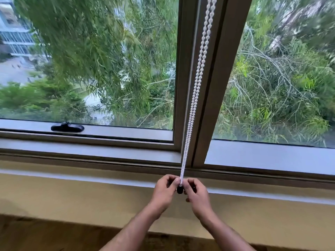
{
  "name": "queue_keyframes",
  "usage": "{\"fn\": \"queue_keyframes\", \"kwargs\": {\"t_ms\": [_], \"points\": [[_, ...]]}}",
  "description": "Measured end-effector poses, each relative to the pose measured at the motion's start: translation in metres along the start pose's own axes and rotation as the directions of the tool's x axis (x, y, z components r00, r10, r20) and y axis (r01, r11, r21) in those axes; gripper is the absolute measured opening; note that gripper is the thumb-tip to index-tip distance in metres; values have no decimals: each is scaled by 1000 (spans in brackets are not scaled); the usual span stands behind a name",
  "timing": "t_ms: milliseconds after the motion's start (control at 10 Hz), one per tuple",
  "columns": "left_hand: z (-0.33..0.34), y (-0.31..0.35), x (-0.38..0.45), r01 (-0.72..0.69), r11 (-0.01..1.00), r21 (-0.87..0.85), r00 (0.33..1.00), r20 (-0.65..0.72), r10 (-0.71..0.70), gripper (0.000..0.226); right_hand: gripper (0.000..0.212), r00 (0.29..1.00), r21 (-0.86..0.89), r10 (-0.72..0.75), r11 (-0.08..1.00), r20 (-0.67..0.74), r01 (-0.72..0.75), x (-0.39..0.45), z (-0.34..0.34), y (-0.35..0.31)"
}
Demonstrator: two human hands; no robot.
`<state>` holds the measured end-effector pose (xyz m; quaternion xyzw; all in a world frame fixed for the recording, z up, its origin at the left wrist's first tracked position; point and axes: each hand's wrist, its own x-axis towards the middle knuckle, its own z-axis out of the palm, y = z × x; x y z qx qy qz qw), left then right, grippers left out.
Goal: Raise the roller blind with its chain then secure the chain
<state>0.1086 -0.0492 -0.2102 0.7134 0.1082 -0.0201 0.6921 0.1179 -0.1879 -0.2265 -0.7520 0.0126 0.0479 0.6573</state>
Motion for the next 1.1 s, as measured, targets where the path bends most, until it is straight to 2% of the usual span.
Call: {"fn": "queue_keyframes", "kwargs": {"t_ms": [500, 800, 1100], "points": [[14, 4, 4, 7, 1000, 15, 1000, -8, -7, 14, 14, 1000, 38, 13, 999, 19, -14, 5, -17, -5], [10, 3, -6, 1, 1000, 30, 996, -94, 2, 14, 11, 998, 32, 7, 999, 56, -9, 3, -23, -7], [6, -8, -27, 28, 995, 99, 977, -215, -6, 16, 19, 998, -37, 35, 999, 50, -33, 2, -43, -6]]}}
